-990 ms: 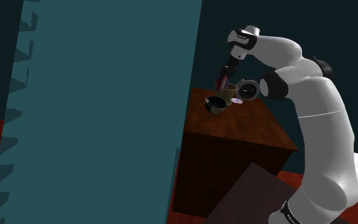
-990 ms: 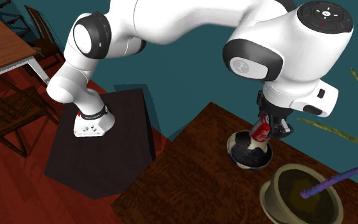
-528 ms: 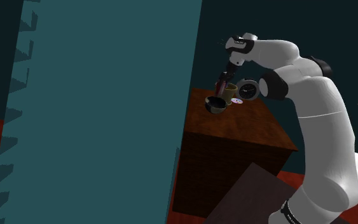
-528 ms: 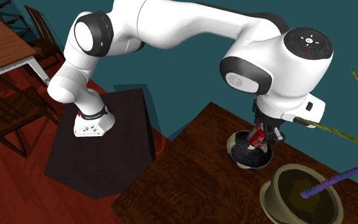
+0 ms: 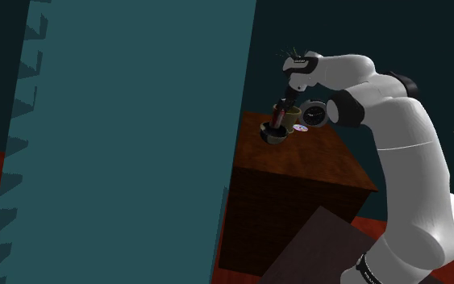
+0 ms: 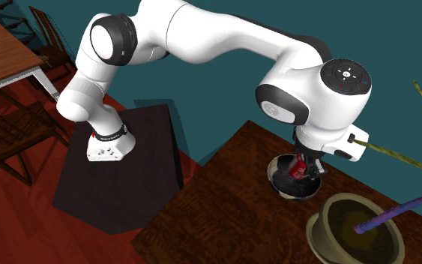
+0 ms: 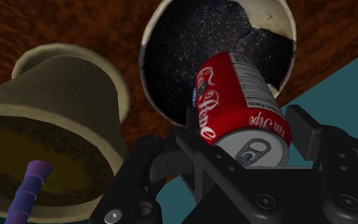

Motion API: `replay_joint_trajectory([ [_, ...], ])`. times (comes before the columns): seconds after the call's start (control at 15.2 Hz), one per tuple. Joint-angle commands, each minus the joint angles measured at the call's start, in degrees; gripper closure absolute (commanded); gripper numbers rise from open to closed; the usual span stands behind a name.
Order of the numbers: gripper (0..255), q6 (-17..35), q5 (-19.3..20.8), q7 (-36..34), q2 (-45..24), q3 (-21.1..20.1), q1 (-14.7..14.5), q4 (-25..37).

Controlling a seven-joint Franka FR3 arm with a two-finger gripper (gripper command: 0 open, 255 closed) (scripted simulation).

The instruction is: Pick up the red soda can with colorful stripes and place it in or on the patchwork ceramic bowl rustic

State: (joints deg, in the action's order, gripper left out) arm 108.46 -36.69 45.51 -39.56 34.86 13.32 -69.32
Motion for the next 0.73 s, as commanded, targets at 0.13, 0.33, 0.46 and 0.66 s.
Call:
replay_joint_trajectory([
  [0.13, 255, 0.23, -0.12, 0.15, -0.17, -0.06, 0.1, -0.03],
  [0.33, 255, 0.23, -0.12, 0.15, -0.17, -0.06, 0.1, -0.03],
  [0.46, 0, 0.23, -0.12, 0.15, -0.17, -0.06, 0.1, -0.04],
  [0.66, 0, 0.22, -0.12, 0.15, -0.19, -0.06, 0.11, -0.01],
])
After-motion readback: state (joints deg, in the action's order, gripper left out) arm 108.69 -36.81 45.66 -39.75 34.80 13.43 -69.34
